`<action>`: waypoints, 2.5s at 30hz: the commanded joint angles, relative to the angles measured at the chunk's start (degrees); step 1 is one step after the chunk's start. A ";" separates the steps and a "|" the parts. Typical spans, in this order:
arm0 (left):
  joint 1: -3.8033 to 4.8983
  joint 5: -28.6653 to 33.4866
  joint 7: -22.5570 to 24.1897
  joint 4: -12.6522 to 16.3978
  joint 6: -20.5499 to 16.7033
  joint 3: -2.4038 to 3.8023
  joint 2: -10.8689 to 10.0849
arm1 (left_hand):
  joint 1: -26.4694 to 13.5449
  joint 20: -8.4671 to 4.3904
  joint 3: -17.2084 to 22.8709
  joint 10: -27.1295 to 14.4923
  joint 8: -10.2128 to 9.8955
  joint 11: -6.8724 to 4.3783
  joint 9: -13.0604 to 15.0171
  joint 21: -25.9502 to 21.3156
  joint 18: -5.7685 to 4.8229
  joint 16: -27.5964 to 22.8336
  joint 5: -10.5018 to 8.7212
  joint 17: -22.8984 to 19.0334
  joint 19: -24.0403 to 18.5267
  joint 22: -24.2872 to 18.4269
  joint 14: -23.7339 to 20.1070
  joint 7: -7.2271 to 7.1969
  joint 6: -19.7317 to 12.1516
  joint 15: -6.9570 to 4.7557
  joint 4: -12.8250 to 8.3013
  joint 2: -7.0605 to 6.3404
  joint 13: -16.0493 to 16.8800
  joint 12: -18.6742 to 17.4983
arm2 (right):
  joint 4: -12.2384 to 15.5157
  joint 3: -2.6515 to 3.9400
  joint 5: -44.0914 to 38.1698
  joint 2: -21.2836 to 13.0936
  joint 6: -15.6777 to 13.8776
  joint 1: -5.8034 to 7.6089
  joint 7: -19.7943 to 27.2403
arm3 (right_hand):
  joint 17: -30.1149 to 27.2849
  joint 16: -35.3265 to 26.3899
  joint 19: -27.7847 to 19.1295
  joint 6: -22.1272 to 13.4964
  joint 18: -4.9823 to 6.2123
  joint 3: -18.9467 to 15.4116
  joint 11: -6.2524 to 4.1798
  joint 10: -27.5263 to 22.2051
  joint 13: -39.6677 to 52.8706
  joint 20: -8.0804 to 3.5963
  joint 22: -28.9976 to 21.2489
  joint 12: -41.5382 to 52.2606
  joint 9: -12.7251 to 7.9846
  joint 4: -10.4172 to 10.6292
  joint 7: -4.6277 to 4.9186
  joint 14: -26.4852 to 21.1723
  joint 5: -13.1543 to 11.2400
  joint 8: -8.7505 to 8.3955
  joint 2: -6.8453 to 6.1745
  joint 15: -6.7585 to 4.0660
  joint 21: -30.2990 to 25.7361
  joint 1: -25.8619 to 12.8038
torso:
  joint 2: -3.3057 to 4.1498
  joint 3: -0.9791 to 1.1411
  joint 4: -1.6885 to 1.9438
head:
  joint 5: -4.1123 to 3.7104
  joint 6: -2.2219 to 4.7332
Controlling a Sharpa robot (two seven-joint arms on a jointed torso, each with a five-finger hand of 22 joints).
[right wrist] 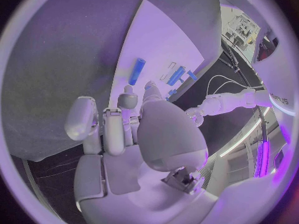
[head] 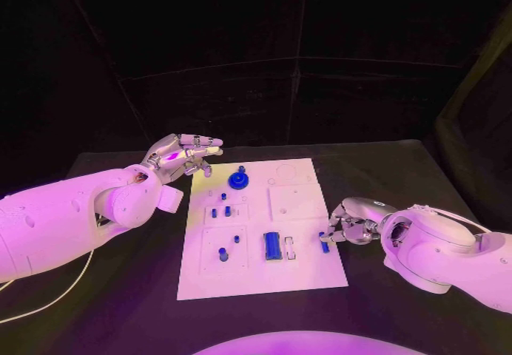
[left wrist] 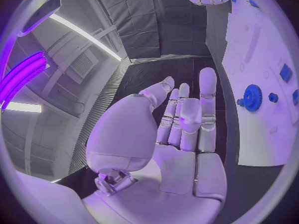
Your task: Assemble the parts on the task board
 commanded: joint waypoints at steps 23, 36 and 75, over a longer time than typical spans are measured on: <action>0.01 0.18 0.26 -0.03 0.63 0.01 -0.06 | -0.37 0.10 -0.35 -0.31 0.14 -0.09 -0.08 -0.40 0.80 -0.17 0.36 -0.04 -0.06 -0.05 -0.36 0.15 -0.19 -0.06 -0.08 0.18 -0.09 0.20 | -2.61 -0.04 -8.94 4.66 8.76 -0.27 -3.41 | 0.87 -0.39 -0.31 0.73 0.06 -0.74 -0.09 -0.40 -0.28 -0.43 -0.25 -0.61 0.18 -1.39 -0.13 3.17 -0.11 -0.15 -0.67 -0.21 -0.47 2.96 | 0.03 -0.04 0.10 | 0.02 -0.30; -0.01 0.18 0.07 0.01 0.77 -0.02 -0.17 | -0.37 0.10 -0.35 -0.31 0.14 -0.09 -0.08 -0.40 0.80 -0.17 0.36 -0.04 -0.06 -0.05 -0.36 0.15 -0.19 -0.06 -0.08 0.18 -0.09 0.20 | -3.08 -0.07 -15.98 6.91 13.33 -0.60 -5.51 | 0.95 -0.56 -0.23 0.92 0.01 0.06 -0.10 -0.63 -0.76 -0.48 -0.13 -1.42 0.23 -5.21 -0.01 3.19 -4.60 -0.69 -0.45 -0.22 -0.62 8.49 | 0.01 -0.07 0.14 | 0.17 -0.47; -0.05 0.18 -0.05 0.16 0.88 -0.13 -0.30 | -0.37 0.10 -0.35 -0.31 0.14 -0.09 -0.08 -0.40 0.80 -0.17 0.36 -0.04 -0.06 -0.05 -0.36 0.15 -0.19 -0.06 -0.08 0.18 -0.09 0.20 | 2.00 -0.03 5.90 4.91 -2.67 -0.59 -1.21 | 2.57 0.16 1.18 2.86 -0.43 5.61 -0.45 0.19 -0.48 -0.77 2.38 -1.38 -1.69 -0.41 -0.36 3.58 14.77 -4.48 0.43 -0.54 0.76 7.22 | 0.03 -0.09 0.13 | 0.37 -0.64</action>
